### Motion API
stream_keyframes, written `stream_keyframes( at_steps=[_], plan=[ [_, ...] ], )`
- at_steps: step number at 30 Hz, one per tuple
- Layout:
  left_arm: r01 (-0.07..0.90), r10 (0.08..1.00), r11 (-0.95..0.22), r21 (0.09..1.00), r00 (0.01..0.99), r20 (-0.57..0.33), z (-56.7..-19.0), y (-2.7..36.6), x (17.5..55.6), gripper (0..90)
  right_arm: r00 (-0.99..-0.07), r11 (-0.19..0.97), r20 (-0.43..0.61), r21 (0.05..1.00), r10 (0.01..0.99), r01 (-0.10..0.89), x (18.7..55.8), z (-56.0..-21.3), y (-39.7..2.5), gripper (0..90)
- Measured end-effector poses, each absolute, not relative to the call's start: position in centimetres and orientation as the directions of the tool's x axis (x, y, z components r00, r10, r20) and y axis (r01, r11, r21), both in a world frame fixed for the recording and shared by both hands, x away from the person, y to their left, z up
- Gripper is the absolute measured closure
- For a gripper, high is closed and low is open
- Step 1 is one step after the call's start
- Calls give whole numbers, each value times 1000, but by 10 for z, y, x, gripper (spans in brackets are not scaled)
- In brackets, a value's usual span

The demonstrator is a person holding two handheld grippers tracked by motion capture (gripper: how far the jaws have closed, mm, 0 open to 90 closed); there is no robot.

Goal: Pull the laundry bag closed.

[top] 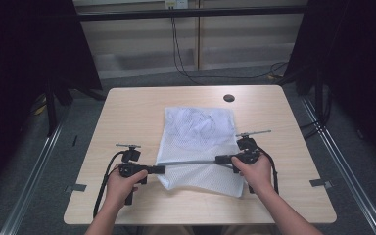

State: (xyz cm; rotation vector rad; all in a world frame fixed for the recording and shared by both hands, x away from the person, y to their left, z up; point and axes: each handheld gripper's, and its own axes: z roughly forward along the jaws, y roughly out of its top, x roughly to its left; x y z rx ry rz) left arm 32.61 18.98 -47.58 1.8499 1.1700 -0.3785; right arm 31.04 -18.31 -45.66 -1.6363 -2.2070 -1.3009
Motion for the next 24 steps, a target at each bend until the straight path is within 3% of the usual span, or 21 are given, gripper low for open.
stream_keyframes(
  at_steps=[24],
  plan=[
    [840,574,-161,518,507,-643,-475,191,326,878,-412,51,532,566,740,823,308,-456,-194,870]
  ],
)
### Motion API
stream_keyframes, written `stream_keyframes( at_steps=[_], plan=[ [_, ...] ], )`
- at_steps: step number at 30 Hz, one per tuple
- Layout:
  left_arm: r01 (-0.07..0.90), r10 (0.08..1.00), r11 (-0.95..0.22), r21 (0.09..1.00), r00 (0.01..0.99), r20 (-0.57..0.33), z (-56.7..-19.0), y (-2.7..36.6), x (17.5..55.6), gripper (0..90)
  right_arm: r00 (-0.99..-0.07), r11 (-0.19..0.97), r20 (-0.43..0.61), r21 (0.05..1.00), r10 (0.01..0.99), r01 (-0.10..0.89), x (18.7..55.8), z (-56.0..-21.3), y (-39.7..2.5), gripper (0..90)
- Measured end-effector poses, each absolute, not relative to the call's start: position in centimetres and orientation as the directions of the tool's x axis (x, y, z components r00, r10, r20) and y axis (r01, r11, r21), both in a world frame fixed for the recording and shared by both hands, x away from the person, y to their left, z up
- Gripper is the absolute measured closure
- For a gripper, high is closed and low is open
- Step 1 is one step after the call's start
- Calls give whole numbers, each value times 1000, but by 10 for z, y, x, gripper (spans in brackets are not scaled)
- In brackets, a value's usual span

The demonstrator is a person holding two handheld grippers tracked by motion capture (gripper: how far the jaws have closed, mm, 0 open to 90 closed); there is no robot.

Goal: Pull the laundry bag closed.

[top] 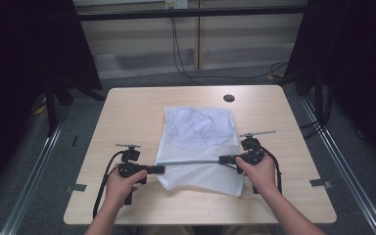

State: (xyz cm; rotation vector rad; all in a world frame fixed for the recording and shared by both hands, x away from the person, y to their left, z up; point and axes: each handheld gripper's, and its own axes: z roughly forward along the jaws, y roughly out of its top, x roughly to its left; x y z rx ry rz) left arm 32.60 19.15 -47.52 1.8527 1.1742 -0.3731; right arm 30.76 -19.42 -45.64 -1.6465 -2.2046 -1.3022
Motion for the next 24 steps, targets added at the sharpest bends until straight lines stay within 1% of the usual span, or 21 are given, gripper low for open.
stream_keyframes(
  at_steps=[10,12,16,24],
  plan=[
    [839,581,-157,520,505,-638,-474,192,326,877,-406,51,522,567,750,822,306,-456,-198,870],
    [845,578,-145,515,495,-649,-474,193,326,877,-404,48,521,567,752,822,306,-456,-201,870],
    [838,577,-164,521,509,-638,-475,193,326,878,-399,39,524,569,752,821,305,-457,-205,870],
    [841,578,-157,518,503,-642,-474,192,326,877,-399,38,525,569,752,821,305,-457,-207,870]
  ],
)
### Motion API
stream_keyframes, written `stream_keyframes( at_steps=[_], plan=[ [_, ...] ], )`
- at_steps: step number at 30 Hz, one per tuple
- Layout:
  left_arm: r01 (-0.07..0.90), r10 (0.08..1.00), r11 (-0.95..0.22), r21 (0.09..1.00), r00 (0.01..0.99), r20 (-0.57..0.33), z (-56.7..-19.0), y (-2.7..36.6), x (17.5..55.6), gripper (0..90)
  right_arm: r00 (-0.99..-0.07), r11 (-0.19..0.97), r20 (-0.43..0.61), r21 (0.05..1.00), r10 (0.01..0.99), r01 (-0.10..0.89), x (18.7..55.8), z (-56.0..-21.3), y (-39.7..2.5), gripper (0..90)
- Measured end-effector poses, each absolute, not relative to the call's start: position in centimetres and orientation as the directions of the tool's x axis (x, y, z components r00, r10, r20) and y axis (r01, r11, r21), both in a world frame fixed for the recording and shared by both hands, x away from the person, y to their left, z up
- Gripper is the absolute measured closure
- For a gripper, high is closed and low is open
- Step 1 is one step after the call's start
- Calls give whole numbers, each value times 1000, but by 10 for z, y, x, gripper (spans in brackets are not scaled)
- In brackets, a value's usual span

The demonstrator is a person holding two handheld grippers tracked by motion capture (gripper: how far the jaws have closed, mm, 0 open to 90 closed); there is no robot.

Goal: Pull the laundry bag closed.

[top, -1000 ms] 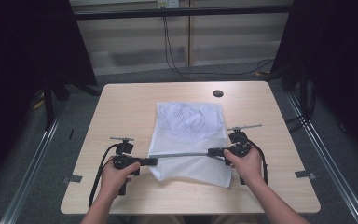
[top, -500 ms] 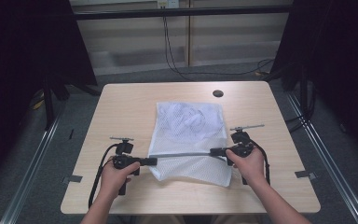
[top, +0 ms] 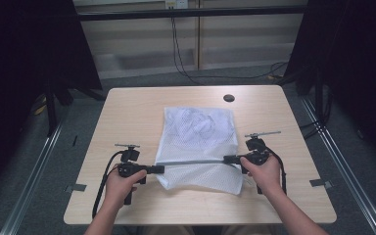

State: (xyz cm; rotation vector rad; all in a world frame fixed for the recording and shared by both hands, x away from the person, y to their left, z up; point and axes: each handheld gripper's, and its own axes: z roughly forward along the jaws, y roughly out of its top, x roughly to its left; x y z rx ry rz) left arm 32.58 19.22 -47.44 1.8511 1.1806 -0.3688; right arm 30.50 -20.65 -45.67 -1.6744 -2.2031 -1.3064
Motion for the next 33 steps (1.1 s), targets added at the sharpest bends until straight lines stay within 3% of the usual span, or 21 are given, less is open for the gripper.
stream_keyframes(
  at_steps=[33],
  plan=[
    [840,577,-175,514,510,-638,-475,192,326,877,-379,19,522,569,764,822,304,-455,-219,870]
  ],
)
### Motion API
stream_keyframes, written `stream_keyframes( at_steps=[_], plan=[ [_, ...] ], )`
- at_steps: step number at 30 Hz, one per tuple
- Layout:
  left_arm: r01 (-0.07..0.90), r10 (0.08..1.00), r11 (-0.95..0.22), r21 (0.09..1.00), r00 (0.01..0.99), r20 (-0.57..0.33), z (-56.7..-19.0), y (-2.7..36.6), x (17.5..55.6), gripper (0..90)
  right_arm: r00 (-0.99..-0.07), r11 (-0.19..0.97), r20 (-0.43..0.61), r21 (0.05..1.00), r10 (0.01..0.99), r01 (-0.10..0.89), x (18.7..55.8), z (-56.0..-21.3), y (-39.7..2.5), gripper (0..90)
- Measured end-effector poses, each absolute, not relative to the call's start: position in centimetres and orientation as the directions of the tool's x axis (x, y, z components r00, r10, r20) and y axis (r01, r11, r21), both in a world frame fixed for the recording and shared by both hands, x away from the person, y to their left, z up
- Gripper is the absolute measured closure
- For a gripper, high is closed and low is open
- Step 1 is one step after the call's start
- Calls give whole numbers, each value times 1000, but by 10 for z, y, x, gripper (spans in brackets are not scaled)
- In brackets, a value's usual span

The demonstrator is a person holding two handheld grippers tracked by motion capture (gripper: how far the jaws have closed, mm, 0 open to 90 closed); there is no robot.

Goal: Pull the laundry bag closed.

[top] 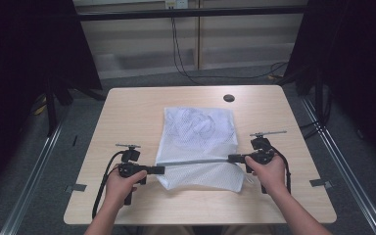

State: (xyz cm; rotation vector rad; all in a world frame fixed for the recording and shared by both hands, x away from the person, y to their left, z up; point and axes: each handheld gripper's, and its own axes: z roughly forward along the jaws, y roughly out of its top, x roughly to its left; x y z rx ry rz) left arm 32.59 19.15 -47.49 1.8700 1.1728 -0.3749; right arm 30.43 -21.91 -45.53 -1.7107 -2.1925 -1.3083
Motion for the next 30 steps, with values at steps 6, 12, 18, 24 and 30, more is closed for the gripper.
stream_keyframes(
  at_steps=[6,12,18,24,30],
  plan=[
    [840,580,-169,516,508,-638,-474,193,326,877,-373,17,518,567,770,823,304,-457,-222,871],
    [843,577,-168,511,505,-642,-474,191,326,877,-372,17,515,569,772,822,303,-457,-226,870],
    [842,577,-171,512,507,-641,-474,191,325,878,-373,18,515,568,772,823,302,-457,-226,870],
    [842,583,-168,512,504,-637,-475,194,326,878,-359,12,503,569,786,822,301,-457,-234,870],
    [842,584,-168,513,504,-636,-475,193,325,878,-352,5,502,570,790,822,299,-457,-240,870]
  ],
)
